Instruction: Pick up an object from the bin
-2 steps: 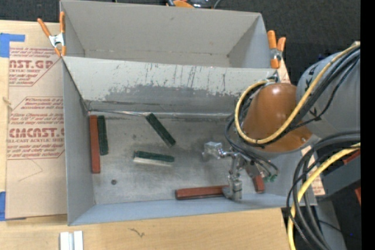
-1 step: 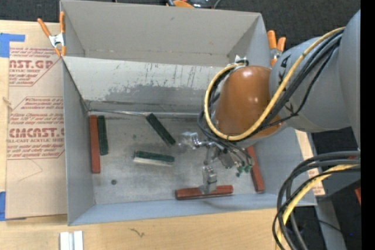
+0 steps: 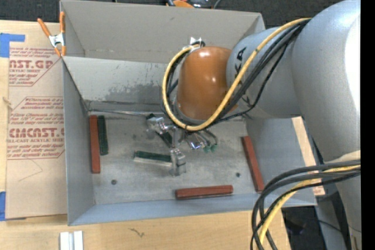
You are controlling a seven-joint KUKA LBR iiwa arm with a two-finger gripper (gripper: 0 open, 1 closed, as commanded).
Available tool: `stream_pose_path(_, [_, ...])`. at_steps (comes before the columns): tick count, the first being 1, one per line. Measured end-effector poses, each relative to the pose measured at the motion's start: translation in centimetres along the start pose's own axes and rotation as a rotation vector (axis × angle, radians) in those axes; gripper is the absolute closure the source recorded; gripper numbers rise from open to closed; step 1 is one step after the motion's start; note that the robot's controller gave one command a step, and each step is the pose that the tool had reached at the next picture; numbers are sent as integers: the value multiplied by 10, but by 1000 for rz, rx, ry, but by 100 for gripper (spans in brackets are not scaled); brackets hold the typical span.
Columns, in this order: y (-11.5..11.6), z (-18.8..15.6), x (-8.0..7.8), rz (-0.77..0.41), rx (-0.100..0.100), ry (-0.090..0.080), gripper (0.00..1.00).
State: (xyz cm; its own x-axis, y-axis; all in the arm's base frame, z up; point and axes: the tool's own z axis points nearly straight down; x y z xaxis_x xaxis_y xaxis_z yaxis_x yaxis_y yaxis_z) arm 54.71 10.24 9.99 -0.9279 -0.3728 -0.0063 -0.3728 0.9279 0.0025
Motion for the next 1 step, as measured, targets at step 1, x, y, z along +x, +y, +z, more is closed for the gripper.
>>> stream_pose_path(1, [21, 32, -12, 25, 0, 6, 0])
